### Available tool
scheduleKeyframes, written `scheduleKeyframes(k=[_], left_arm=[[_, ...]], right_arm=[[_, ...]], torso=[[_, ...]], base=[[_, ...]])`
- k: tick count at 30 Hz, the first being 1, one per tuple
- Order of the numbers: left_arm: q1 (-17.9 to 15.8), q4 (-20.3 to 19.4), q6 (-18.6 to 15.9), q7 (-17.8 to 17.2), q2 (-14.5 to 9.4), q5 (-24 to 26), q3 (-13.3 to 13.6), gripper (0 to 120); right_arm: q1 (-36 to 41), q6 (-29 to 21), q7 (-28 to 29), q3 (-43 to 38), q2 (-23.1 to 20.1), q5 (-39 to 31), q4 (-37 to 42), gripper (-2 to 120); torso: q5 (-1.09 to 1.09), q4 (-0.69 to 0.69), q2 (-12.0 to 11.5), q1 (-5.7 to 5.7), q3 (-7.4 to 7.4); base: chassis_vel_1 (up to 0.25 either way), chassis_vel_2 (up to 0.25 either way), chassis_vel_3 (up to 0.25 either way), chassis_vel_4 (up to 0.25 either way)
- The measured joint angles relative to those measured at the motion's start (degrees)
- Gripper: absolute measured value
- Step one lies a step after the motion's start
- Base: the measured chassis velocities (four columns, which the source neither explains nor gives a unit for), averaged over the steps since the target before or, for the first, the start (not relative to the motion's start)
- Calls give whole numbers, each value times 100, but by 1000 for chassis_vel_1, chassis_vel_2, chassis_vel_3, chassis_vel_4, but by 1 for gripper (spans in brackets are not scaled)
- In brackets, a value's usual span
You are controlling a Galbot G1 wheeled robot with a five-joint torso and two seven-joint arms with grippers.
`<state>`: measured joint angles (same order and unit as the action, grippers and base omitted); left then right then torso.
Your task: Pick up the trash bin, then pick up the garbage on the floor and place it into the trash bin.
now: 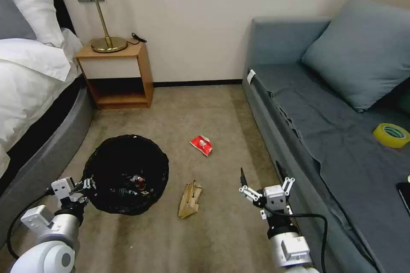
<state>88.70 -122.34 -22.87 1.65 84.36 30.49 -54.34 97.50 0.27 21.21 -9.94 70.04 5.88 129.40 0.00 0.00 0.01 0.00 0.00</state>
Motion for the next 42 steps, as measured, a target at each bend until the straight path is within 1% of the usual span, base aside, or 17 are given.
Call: scheduleKeyframes(k=[6, 25, 42], left_arm=[[-30, 84, 18, 5, -51, 55, -43, 4], [-50, 166, 83, 16, -54, 70, -84, 4], [-4, 212, 132, 35, -31, 57, -303, 4]], right_arm=[[-42, -19, -13, 67, 27, -196, -13, 100], [-69, 58, -108, -25, 35, -194, -119, 100], [-116, 162, -242, 39, -1, -206, -203, 100]], torso=[[0, 0, 0, 0, 0], [1, 0, 0, 0, 0], [0, 0, 0, 0, 0]], base=[[0, 0, 0, 0], [0, 0, 0, 0], [0, 0, 0, 0]])
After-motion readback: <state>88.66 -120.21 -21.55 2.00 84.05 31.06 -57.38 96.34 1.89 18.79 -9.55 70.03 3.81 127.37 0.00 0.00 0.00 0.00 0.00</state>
